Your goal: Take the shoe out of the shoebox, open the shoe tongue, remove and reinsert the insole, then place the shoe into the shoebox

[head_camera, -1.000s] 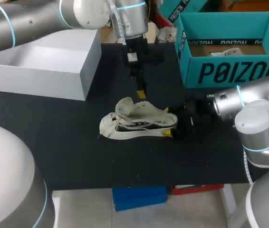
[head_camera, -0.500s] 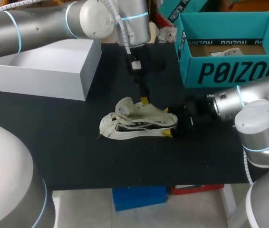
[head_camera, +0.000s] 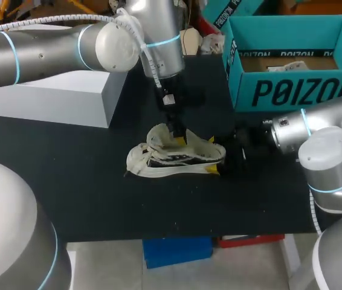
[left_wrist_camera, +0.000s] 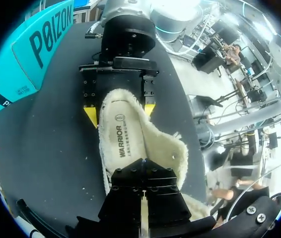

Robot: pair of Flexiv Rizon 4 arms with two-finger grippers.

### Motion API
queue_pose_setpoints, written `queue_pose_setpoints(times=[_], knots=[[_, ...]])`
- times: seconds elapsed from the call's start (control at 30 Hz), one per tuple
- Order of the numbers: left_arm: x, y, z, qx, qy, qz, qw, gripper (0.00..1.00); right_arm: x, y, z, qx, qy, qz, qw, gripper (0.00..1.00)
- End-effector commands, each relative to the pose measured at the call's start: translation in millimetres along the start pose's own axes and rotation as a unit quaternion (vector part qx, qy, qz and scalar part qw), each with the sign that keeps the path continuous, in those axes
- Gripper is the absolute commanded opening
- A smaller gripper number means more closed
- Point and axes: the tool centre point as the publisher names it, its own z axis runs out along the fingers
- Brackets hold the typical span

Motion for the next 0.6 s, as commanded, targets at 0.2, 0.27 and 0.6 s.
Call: queue_pose_setpoints(times=[0.2,0.27,0.6], knots=[[0.0,-4.0,28.1,0.0,0.002,-0.001,1.0,0.0,-0.8,-1.8,0.5,0.0,0.0,0.0,1.0,0.0],[-0.2,-5.7,33.2,-0.001,0.002,-0.001,1.0,0.0,-0.8,-1.8,0.5,0.0,0.0,0.0,1.0,0.0],[-4.3,-4.8,49.3,0.0,-0.003,-0.011,1.0,0.0,-0.8,-1.8,0.5,0.0,0.0,0.0,1.0,0.0]])
